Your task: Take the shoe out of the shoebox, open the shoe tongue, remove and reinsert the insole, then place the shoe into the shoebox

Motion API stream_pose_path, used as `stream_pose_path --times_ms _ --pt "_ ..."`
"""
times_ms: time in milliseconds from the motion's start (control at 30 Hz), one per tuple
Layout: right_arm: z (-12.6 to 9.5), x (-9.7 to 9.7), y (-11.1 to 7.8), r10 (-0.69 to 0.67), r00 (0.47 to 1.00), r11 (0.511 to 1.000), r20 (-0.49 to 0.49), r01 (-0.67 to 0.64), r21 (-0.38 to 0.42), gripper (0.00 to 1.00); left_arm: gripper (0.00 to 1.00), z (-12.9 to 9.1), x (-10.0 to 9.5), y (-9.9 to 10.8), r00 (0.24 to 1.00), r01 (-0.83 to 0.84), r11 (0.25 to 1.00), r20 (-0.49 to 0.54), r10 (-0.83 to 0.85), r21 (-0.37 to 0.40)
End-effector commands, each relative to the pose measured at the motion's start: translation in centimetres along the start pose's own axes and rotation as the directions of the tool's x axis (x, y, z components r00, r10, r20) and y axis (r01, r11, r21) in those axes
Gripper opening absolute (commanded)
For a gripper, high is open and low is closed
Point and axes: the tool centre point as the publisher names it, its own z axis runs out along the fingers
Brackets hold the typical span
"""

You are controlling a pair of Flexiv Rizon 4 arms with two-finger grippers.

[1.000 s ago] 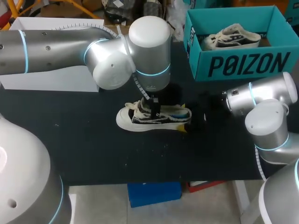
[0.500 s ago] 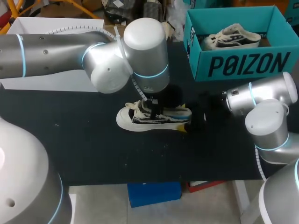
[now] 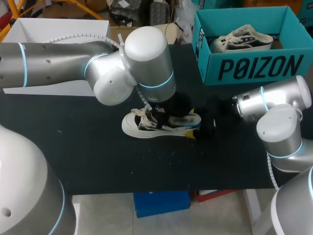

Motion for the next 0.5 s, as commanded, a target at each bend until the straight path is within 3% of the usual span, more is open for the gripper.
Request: stream_pose_path --times_ms 33,500 --pt "0.12 -0.22 -0.06 0.002 1.0 1.0 0.001 -0.002 0.0 0.0 0.5 0.71 0.48 0.4 1.0 -0.008 1.0 0.019 0.008 0.018" --pt "0.12 -0.22 -0.06 0.002 1.0 1.0 0.001 -0.002 0.0 0.0 0.39 1.35 0.05 -0.2 0.996 0.001 0.999 0.085 -0.004 0.039"
